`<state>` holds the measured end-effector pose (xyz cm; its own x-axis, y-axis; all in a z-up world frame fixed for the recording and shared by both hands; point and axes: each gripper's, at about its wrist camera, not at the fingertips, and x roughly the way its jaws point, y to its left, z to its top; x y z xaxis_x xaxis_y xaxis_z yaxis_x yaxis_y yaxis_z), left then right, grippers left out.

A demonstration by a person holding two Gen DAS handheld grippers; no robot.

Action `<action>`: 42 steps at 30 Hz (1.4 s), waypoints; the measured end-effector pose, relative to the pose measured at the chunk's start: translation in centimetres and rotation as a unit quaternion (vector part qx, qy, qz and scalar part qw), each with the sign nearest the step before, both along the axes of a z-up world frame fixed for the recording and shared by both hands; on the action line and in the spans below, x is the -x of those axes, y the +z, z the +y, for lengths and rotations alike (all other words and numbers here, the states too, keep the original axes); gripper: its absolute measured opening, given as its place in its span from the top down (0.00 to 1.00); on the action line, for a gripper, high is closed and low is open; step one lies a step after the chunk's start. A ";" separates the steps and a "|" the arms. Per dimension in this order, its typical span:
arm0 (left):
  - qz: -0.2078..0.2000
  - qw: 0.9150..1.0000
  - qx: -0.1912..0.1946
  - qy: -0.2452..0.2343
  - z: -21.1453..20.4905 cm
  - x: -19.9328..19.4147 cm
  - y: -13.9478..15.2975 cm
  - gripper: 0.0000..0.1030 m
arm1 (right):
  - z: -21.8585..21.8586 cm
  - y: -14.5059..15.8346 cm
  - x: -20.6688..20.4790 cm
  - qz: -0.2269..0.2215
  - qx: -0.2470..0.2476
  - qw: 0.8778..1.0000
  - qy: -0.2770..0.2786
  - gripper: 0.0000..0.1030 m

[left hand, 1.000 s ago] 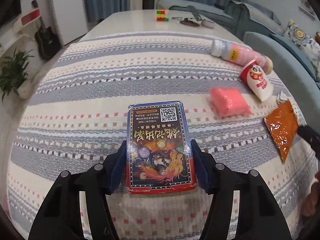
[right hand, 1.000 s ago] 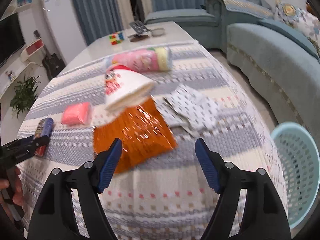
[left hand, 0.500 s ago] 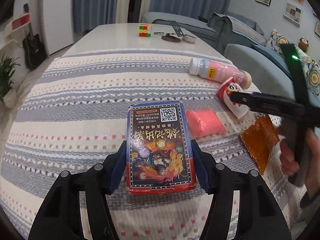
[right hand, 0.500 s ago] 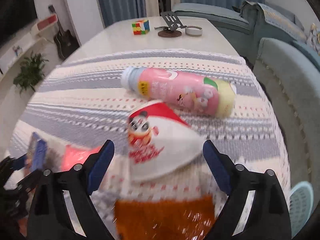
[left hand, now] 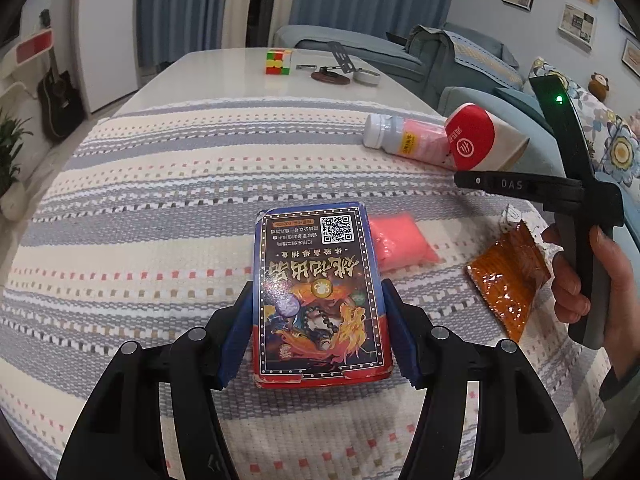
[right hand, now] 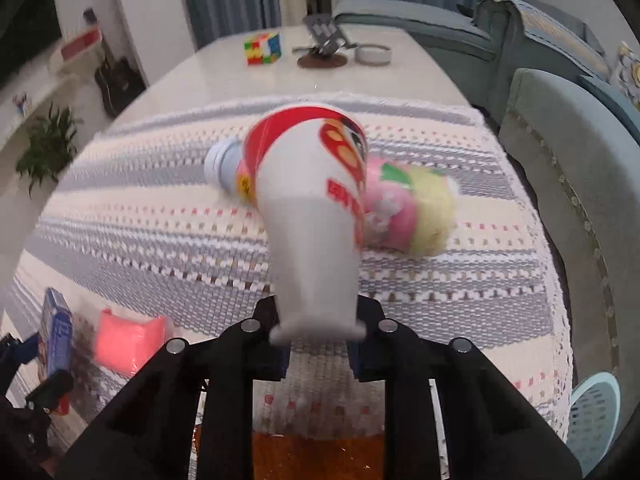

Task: Collect trash
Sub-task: 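Grasp the white paper cup with red print with the right tool, then carry the card box and cup over the basket and open both tools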

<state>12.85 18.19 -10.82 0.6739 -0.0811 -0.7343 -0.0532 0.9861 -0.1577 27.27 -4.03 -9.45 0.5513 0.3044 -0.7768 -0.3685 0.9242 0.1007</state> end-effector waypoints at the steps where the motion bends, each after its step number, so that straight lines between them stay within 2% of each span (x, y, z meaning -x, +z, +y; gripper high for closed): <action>1: 0.000 1.000 -0.001 -0.002 -0.1 -0.1 0.1 0.43 | -0.1 0.1 0.3 -0.002 -0.002 1.000 0.000 0.82; 6: -0.016 1.000 0.001 -0.012 -0.9 0.3 1.3 0.43 | -1.4 2.0 2.3 -0.023 -0.020 1.000 -0.004 0.84; 12: -0.061 0.996 -0.007 -0.058 -4.4 1.4 5.7 0.43 | -6.0 6.7 6.5 -0.060 -0.037 0.997 -0.020 0.84; 16: -0.083 0.992 0.000 -0.099 -8.6 1.1 8.6 0.43 | -11.4 9.3 9.4 -0.070 -0.024 0.996 -0.054 0.84; 21: -0.092 0.982 0.012 -0.164 -16.0 0.5 10.6 0.43 | -18.8 9.7 12.3 -0.061 -0.002 0.992 -0.109 0.84; 25: -0.069 0.975 0.042 -0.209 -22.3 -0.9 9.9 0.43 | -24.8 7.8 13.9 -0.031 0.004 0.987 -0.157 0.84; 28: -0.041 0.969 0.064 -0.234 -25.7 -1.9 8.4 0.43 | -28.7 5.2 14.7 0.007 -0.002 0.982 -0.187 0.84; 32: 0.000 0.961 0.058 -0.272 -31.0 -2.9 5.7 0.43 | -32.6 0.5 15.2 0.074 -0.013 0.973 -0.219 0.84; 38: 0.047 0.949 0.040 -0.308 -35.8 -3.3 2.2 0.43 | -34.7 -5.1 16.1 0.142 -0.029 0.957 -0.250 0.83; 42: 0.067 0.945 0.042 -0.319 -37.0 -3.8 0.9 0.42 | -35.2 -6.9 16.9 0.170 -0.032 0.951 -0.258 0.79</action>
<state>16.68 -18.80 -9.95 0.3708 -0.5003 -0.7825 0.5220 0.8091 -0.2700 10.38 -39.27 -16.35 0.3598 0.1139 -0.9261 0.1959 0.9612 0.1944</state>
